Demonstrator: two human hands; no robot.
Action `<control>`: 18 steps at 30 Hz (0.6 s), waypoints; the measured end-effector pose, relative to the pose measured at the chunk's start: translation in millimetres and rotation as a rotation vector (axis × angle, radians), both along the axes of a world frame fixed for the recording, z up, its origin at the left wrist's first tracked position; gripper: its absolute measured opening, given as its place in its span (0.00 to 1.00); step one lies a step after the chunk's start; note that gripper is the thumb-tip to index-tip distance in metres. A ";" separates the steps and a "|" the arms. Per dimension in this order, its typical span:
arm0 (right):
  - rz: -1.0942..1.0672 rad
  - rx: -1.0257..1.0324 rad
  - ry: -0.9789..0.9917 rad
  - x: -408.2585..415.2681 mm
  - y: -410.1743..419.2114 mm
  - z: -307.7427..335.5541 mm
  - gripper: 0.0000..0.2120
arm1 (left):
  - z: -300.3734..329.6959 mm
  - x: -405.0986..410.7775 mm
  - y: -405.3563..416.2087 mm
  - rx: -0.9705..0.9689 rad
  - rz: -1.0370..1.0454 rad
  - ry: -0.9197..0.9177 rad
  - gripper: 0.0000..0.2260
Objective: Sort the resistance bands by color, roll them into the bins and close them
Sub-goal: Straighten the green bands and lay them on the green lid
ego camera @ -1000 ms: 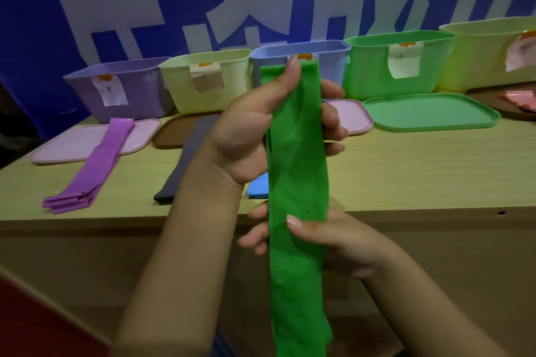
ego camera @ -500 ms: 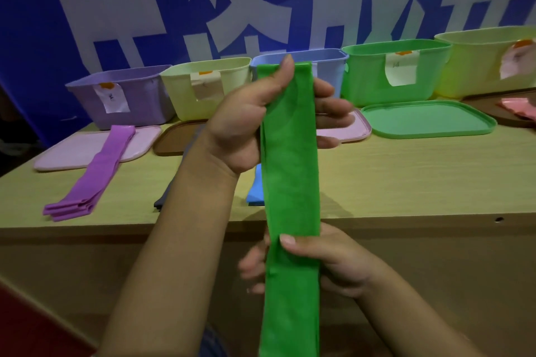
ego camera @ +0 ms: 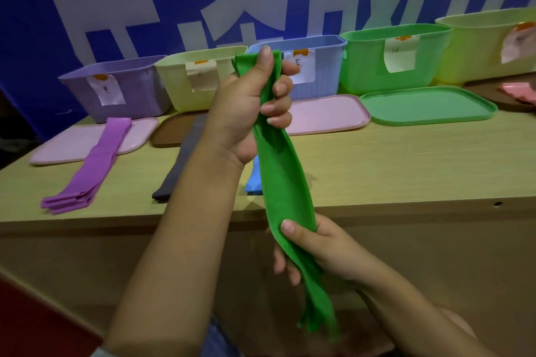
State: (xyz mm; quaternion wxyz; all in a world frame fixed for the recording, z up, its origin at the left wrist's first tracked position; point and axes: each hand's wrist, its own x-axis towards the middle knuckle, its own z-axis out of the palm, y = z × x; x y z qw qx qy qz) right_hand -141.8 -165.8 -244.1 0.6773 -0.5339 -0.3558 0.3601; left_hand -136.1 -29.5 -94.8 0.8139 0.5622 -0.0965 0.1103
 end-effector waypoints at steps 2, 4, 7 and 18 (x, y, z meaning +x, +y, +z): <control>0.056 0.010 0.069 0.7 -3.4 -5.6 0.16 | -0.2 0.7 3.5 -0.019 -0.019 -0.002 0.17; 0.048 -0.001 0.110 0.6 -6.3 -14.7 0.22 | 2.2 1.0 9.1 -0.021 -0.036 -0.011 0.18; 0.022 -0.041 0.087 0.2 -7.7 -24.5 0.28 | 2.7 1.5 11.8 -0.013 -0.040 -0.008 0.18; -0.195 -0.233 -0.140 -2.0 -8.6 -29.5 0.15 | 1.4 5.0 7.8 -0.012 -0.076 -0.011 0.18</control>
